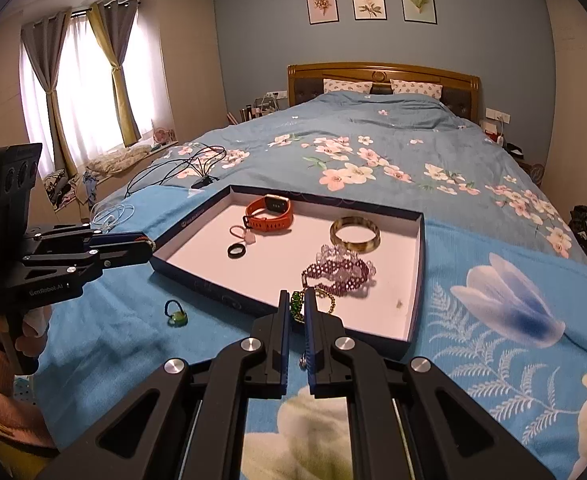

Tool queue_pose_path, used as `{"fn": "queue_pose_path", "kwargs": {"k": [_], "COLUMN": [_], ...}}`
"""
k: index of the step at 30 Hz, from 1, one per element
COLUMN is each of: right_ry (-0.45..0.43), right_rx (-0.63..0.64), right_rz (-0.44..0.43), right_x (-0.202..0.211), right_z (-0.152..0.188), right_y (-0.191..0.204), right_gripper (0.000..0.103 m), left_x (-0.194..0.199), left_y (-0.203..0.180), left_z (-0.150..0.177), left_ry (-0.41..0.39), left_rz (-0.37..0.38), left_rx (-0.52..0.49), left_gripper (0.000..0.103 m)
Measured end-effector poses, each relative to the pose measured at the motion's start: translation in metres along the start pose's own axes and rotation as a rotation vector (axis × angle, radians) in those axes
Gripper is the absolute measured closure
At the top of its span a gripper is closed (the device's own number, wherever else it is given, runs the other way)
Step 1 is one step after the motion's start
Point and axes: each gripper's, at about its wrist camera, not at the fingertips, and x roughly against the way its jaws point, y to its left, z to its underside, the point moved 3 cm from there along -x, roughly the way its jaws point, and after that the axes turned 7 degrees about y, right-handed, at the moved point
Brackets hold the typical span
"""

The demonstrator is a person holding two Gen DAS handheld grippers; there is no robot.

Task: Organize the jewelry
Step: 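Carry the gold bead ring over the box with the right tool while the left tool carries the amber ring, then release the gold bead ring into the box with the right tool while the left tool releases the amber ring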

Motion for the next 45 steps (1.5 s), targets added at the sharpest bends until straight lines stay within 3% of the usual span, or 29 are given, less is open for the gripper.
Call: {"fn": "queue_pose_path", "kwargs": {"k": [18, 45], "right_ry": [-0.02, 0.048], "right_rx": [0.008, 0.02], "right_rz": [0.002, 0.036], "right_x": [-0.011, -0.06], "right_z": [-0.025, -0.046], "right_y": [-0.005, -0.017], "right_gripper": [0.097, 0.097], "left_x": [-0.012, -0.06], "left_y": [0.009, 0.017], "left_z": [-0.021, -0.037], "left_ry": [-0.011, 0.029], "left_rz": [-0.003, -0.054], "left_rx": [0.012, 0.013], "left_gripper": [0.084, 0.084]}}
